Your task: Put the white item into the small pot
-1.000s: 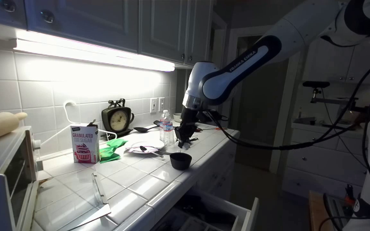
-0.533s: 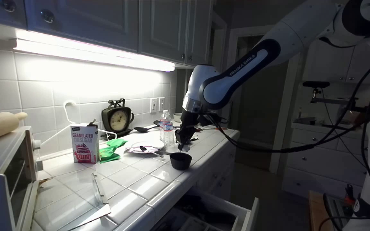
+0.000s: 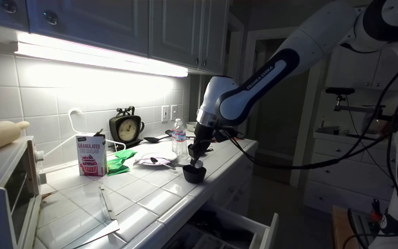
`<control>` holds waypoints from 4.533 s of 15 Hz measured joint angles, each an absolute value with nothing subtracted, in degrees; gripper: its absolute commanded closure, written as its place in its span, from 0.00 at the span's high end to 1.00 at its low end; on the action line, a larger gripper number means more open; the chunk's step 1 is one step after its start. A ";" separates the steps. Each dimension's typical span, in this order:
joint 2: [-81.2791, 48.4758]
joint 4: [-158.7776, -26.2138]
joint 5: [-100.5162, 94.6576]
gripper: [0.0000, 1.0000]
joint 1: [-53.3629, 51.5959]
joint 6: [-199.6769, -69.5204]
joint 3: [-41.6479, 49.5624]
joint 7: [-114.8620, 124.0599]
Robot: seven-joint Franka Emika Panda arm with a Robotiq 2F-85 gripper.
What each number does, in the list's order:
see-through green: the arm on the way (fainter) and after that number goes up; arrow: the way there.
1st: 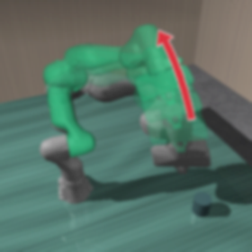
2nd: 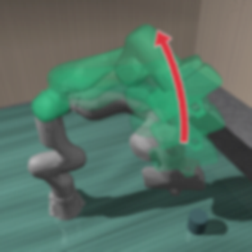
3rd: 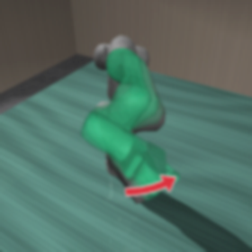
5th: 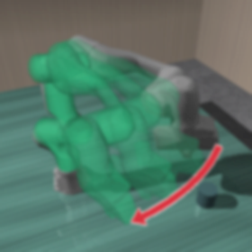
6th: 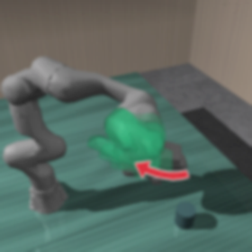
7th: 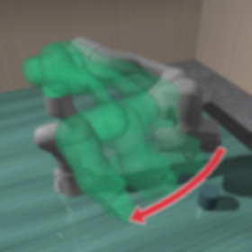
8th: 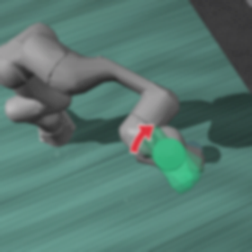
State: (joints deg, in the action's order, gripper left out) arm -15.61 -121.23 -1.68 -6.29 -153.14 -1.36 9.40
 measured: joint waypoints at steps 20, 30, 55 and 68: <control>-15.78 -121.33 -2.15 0.02 -6.25 -153.21 -1.35 6.59; -17.55 -121.50 -2.13 0.02 -6.25 -156.13 -1.39 6.58; -17.69 -122.78 -2.08 0.02 -6.10 -157.35 -1.37 6.58; -14.61 -122.28 -1.55 0.02 -4.93 -156.03 -1.13 6.61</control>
